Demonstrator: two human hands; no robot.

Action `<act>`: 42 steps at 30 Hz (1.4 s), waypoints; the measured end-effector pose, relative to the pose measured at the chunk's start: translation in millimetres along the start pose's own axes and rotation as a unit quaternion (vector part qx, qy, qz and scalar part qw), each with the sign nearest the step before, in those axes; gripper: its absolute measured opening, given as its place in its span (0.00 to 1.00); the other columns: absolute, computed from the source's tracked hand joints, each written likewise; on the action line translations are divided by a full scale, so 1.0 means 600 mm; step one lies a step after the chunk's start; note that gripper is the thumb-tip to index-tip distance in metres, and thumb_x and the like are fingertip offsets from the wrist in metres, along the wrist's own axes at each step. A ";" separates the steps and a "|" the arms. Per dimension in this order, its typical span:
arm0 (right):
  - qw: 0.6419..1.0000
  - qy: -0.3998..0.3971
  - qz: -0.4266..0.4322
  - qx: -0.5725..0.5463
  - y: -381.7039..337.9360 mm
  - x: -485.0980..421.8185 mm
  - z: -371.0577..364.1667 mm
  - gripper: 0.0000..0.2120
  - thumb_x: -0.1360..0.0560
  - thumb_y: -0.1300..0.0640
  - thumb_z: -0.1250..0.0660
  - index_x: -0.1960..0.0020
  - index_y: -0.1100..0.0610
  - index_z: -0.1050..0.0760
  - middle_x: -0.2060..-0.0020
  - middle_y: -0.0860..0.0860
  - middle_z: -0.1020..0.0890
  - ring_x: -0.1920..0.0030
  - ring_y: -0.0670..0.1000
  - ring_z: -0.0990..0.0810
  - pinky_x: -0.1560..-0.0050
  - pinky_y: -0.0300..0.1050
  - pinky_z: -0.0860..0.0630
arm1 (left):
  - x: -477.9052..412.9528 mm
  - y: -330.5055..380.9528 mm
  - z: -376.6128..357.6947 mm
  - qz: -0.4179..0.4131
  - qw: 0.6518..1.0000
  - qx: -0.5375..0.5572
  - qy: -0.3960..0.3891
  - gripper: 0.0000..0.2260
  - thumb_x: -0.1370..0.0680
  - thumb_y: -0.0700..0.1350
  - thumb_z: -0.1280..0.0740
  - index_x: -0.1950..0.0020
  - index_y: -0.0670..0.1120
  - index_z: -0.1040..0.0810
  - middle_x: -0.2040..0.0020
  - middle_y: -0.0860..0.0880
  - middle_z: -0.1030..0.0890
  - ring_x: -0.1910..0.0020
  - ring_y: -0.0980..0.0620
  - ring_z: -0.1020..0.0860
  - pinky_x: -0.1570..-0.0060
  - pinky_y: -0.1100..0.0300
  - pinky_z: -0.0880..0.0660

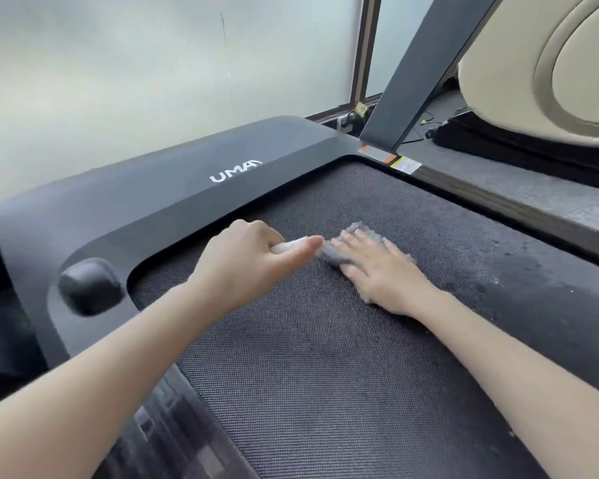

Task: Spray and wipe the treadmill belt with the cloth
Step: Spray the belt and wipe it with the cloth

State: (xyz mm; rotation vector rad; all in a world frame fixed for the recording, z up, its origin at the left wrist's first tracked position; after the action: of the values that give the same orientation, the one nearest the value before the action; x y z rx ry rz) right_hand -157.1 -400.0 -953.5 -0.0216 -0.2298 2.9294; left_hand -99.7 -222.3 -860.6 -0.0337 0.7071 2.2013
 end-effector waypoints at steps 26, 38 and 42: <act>0.989 -0.002 -0.146 0.007 0.088 -0.065 0.008 0.26 0.18 0.43 0.57 0.22 0.46 0.55 0.22 0.45 0.55 0.23 0.47 0.58 0.24 0.54 0.60 | 0.013 -0.013 0.013 0.004 1.000 -0.031 -0.003 0.32 0.32 0.76 0.46 0.73 0.46 0.44 0.78 0.53 0.39 0.79 0.53 0.42 0.71 0.58 0.39; 0.987 -0.018 0.157 0.001 -0.162 0.110 -0.021 0.29 0.23 0.38 0.61 0.23 0.42 0.57 0.25 0.39 0.57 0.25 0.41 0.63 0.27 0.46 0.67 | 0.010 0.000 0.015 -0.009 1.000 -0.028 -0.001 0.33 0.34 0.77 0.47 0.74 0.46 0.42 0.79 0.51 0.38 0.78 0.52 0.40 0.72 0.57 0.38; 0.999 -0.001 0.047 0.024 -0.054 0.022 -0.005 0.27 0.20 0.41 0.59 0.22 0.44 0.55 0.23 0.42 0.55 0.24 0.43 0.60 0.24 0.51 0.62 | 0.013 -0.007 0.011 0.003 0.999 -0.032 -0.003 0.33 0.34 0.76 0.47 0.74 0.46 0.42 0.78 0.51 0.37 0.78 0.52 0.39 0.72 0.56 0.37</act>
State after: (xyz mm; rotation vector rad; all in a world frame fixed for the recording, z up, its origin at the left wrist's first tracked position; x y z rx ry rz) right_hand -163.6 -365.7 -951.7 -0.0219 -0.1625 3.0270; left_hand -100.3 -211.3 -858.8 -0.0569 0.6345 2.2285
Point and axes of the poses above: each hand's wrist, its own x-axis away from the middle knuckle, its own z-axis out of the back of the hand, y = z × x, the point moved 9 cm from there along -x, towards the middle knuckle
